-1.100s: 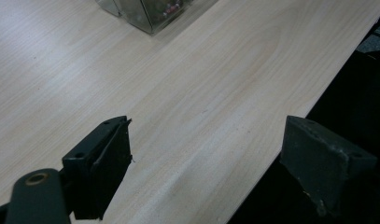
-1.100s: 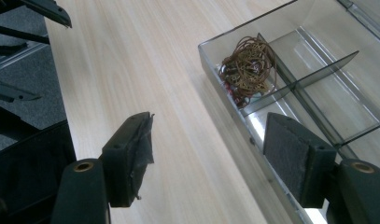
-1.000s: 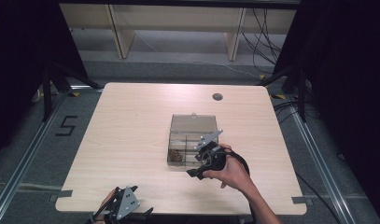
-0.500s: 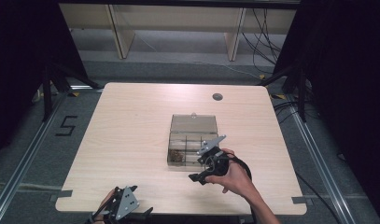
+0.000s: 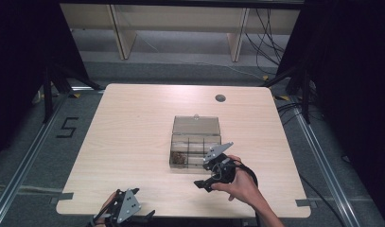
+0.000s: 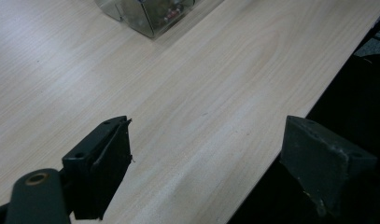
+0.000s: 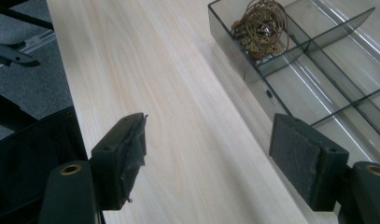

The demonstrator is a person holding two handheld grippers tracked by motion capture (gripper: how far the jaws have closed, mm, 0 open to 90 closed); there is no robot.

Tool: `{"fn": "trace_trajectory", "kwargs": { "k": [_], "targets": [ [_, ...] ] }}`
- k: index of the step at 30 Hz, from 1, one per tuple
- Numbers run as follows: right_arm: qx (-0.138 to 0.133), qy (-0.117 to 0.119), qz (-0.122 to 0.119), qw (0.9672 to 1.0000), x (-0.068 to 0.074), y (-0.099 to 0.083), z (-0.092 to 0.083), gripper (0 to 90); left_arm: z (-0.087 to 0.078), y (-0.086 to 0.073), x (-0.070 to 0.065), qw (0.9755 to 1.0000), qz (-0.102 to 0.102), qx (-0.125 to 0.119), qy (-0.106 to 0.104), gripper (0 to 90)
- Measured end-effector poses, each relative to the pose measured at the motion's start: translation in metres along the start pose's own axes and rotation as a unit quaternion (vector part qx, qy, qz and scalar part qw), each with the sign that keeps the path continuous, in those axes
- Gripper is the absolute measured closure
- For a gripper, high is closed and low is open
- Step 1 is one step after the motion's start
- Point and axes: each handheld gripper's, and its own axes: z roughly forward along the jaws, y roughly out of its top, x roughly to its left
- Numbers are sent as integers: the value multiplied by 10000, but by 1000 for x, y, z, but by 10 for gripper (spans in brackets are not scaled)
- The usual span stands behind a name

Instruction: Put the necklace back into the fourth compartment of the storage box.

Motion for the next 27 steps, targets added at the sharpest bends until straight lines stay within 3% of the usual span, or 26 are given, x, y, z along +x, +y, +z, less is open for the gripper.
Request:
{"fn": "trace_trajectory", "kwargs": {
  "k": [10, 15, 18, 23, 25, 27],
  "targets": [
    [-50, 5, 203, 9998, -3, -16, -7, 281, 0, 0, 0, 10000, 21, 15, -10, 156],
    [-97, -51, 161, 9998, -5, -22, -9, 281, 1, 0, 0, 10000, 14, 20, -22, 156],
    [-86, -65, 280, 9996, -4, -25, -10, 281, 1, -1, 0, 10000, 8, 18, -24, 156],
    [-72, -80, 278, 9996, -5, -29, -10, 281, 1, 0, -1, 10000, 12, 32, -19, 156],
    [-86, -56, 154, 9998, -7, -31, -10, 281, 1, 0, -1, 10000, -29, 39, -13, 156],
    [-50, -64, 298, 9995, -5, -33, -11, 281, 1, 0, -1, 10000, -33, 37, -7, 156]
  ]
}}
